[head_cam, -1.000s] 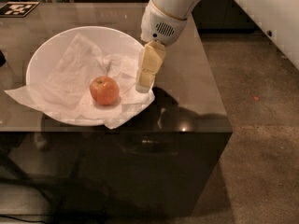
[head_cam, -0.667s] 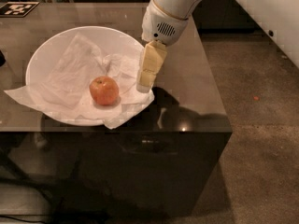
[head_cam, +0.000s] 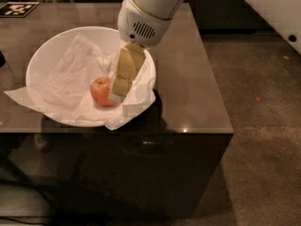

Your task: Pick apple from white bowl

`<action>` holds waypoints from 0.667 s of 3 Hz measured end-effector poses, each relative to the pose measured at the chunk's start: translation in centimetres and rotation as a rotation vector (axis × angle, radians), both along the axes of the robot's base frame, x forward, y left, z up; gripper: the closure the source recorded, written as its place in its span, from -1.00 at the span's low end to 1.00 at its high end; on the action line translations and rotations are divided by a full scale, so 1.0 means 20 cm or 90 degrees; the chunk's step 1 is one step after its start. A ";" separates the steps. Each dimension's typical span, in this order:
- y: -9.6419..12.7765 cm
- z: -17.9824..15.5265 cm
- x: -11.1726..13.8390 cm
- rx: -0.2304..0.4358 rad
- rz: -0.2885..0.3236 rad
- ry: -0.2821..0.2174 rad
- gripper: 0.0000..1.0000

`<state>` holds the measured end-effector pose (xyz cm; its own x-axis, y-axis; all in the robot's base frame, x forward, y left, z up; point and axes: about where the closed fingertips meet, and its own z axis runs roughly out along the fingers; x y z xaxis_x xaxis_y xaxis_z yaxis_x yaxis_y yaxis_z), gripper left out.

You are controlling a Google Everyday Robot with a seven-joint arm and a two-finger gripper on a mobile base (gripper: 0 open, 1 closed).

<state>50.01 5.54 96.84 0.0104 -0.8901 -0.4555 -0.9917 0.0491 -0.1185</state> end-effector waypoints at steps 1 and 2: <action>0.00 0.00 0.00 0.000 -0.001 0.000 -1.00; 0.01 -0.03 0.03 0.004 0.017 0.002 -1.00</action>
Offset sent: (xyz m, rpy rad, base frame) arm 0.0149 0.0015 -0.0138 0.0123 0.0075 0.0596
